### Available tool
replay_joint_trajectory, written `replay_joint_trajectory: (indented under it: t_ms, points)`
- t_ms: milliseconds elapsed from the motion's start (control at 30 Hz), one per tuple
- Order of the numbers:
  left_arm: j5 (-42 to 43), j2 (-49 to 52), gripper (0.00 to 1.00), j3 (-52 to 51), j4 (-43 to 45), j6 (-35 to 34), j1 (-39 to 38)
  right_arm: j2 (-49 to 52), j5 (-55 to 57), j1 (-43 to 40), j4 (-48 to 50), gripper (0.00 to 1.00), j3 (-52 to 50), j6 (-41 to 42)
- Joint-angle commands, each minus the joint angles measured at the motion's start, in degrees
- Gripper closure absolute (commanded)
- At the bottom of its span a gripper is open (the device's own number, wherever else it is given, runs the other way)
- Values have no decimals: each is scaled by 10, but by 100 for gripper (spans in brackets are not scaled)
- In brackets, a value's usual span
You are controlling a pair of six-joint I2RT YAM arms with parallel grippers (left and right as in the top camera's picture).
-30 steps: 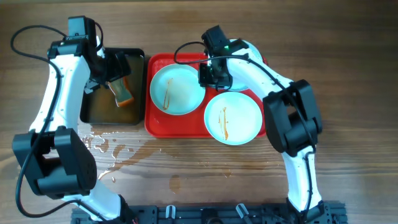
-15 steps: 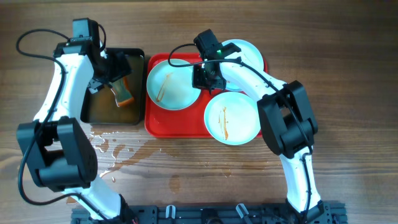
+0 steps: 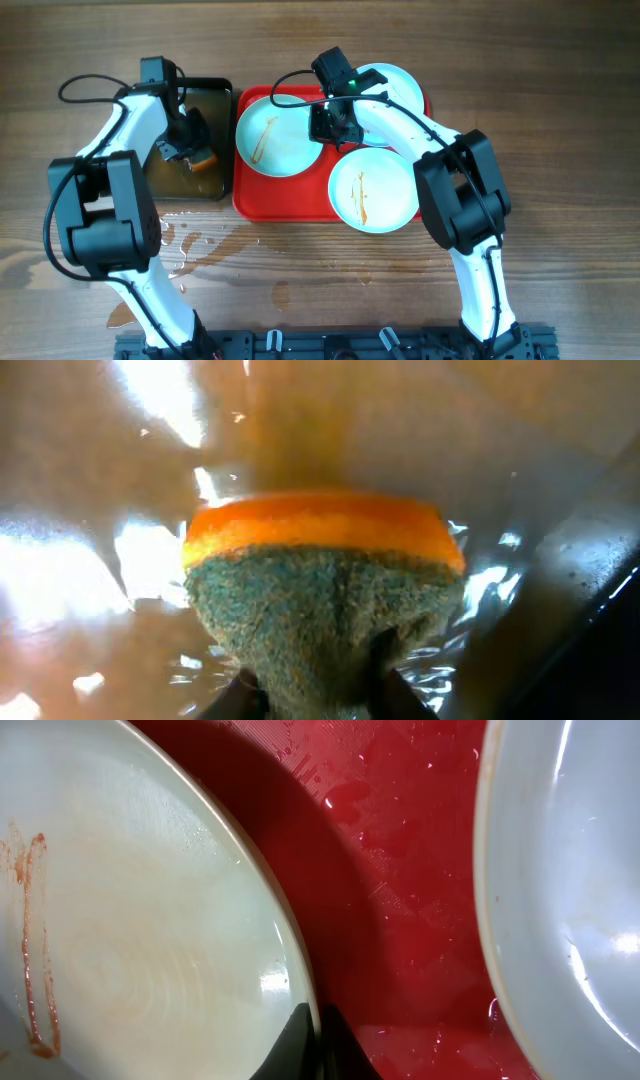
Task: Clean dirty plates on tray and stack at the side
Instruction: 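Scrub the plate held by the right gripper with the left-held sponge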
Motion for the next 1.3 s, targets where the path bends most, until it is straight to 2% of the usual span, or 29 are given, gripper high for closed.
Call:
replay_joint_trajectory:
  t_ms: [0,167,300,367,533,767,900,1067,1167,1267]
  points:
    - [-14,10,96,-9,4,1,2,10,3,5,5,95,-2,4]
    - [-6,-26,96,12,-30,16,2,10,1,5,9,96,-2,5]
    - [103,-104,96,17,-37,96,1,10,-4,5,11,96,-2,4]
    - [148,-122,96,17,-33,104,-2,10,-23,5,14,96,-2,-12]
    - [150,-108,96,9,-1,105,-37,10,-58,-3,17,96,-2,-37]
    - [143,-43,96,-8,104,105,-82,10,-62,-4,17,97,-2,-41]
    - [144,16,96,-8,174,130,-105,10,-62,-5,18,96,-2,-40]
    - [143,22,96,-8,248,132,-129,10,-62,-5,21,96,-2,-40]
    - [143,22,96,-8,239,132,-141,10,-61,-5,23,96,-2,-40]
    - [132,22,96,-8,152,132,-149,10,-61,-5,24,96,-2,-41]
